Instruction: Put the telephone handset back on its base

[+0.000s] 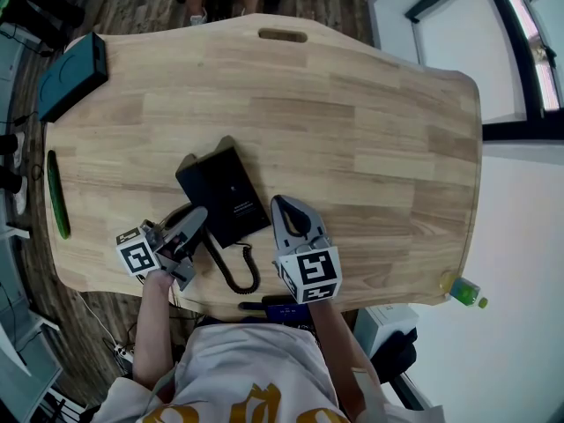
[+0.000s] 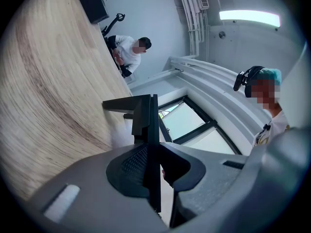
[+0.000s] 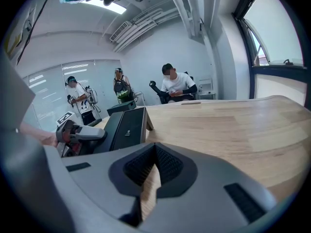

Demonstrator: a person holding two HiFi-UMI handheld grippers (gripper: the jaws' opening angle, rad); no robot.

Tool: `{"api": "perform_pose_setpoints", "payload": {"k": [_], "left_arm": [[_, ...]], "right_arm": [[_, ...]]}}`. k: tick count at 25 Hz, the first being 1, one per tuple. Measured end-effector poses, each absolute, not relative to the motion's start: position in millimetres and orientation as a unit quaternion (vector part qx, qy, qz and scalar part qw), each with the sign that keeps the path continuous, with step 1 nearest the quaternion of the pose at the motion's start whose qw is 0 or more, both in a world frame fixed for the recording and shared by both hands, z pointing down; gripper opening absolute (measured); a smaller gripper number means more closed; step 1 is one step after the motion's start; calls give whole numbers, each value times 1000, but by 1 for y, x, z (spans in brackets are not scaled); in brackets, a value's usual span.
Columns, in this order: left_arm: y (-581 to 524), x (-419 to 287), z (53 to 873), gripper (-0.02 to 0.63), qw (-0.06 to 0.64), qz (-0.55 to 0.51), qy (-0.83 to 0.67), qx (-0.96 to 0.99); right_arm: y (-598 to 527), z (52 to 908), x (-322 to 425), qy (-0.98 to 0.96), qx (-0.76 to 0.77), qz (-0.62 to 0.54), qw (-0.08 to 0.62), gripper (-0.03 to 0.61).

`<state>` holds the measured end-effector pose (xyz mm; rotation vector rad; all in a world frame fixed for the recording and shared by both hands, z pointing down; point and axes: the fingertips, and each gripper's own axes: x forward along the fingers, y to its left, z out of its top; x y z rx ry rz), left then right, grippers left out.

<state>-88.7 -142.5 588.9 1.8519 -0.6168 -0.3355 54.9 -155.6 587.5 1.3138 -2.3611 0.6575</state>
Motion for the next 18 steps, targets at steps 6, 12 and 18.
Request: {"api": "perform_pose_setpoints", "payload": {"k": [6, 12, 18], "left_arm": [[-143, -89, 591, 72, 550, -138, -264, 780], [-143, -88, 592, 72, 551, -124, -273, 779], [-144, -89, 595, 74, 558, -124, -280, 771]], "right_arm": [[-156, 588, 54, -835, 464, 235, 179, 3], [-156, 588, 53, -835, 464, 234, 180, 3], [-156, 589, 55, -834, 466, 234, 180, 3]]}}
